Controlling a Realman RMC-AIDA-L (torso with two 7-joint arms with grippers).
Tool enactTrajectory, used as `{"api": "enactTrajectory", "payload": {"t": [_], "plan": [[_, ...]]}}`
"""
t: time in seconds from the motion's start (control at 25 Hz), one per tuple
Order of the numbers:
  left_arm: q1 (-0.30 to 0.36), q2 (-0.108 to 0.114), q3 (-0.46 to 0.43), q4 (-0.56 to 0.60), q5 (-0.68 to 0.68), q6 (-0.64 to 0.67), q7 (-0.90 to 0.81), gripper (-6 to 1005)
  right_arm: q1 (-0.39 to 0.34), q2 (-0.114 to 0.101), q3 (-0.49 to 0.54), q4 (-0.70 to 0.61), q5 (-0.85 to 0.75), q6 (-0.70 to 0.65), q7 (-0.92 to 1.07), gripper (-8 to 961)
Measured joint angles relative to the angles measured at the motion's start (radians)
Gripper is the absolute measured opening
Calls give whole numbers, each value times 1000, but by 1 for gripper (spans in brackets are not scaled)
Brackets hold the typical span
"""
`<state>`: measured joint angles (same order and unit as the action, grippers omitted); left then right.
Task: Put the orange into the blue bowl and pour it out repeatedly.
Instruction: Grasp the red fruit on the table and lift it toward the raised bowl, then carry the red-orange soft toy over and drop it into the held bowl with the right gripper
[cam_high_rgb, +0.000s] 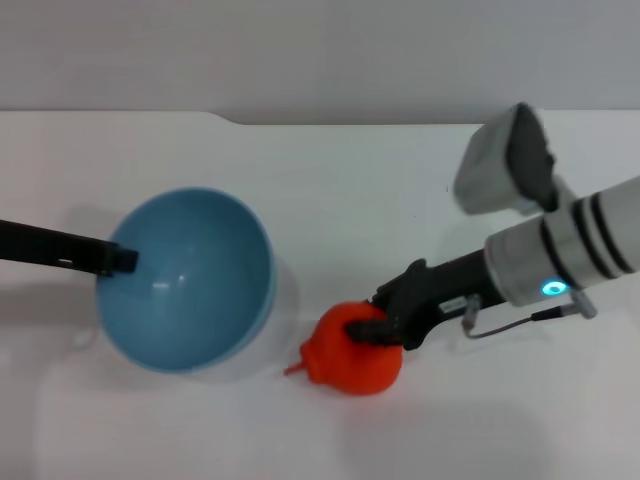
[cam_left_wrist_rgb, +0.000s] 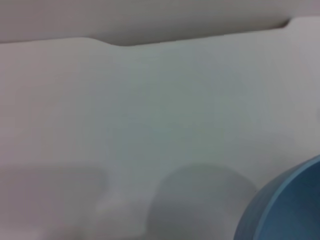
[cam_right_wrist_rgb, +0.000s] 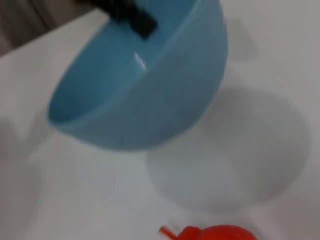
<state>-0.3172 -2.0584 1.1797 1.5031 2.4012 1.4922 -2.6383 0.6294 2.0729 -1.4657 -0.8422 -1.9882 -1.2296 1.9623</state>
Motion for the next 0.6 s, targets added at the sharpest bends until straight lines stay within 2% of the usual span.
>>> {"api": "enactTrajectory", "payload": {"t": [0.12,0.28,0.36,0.4,0.48,0.56,0.6], "plan": [[-17,0,66,-4,38,-17,-35,-2,-48,-4,70,-75,-3,-60,-3,329],[-44,0,109,-15,54,-21,-56,-2,-130,-8,198,-198,-9,-142,-5,174],[-85,-2,140,-48,58,-25,-66,-2,-193,-8,296,-303,-9,-206,-6,152],[-85,-2,140,-48,58,-25,-66,-2,-193,-8,296,-303,-9,-206,-6,140],[-156,-2,204,-126,78,-41,-105,-1,-234,-5,383,-404,0,-285,-7,118],[-215,-3,255,-186,96,-49,-134,-2,-243,-2,421,-450,21,-337,-7,104],[-215,-3,255,-186,96,-49,-134,-2,-243,-2,421,-450,21,-337,-7,97]]}}
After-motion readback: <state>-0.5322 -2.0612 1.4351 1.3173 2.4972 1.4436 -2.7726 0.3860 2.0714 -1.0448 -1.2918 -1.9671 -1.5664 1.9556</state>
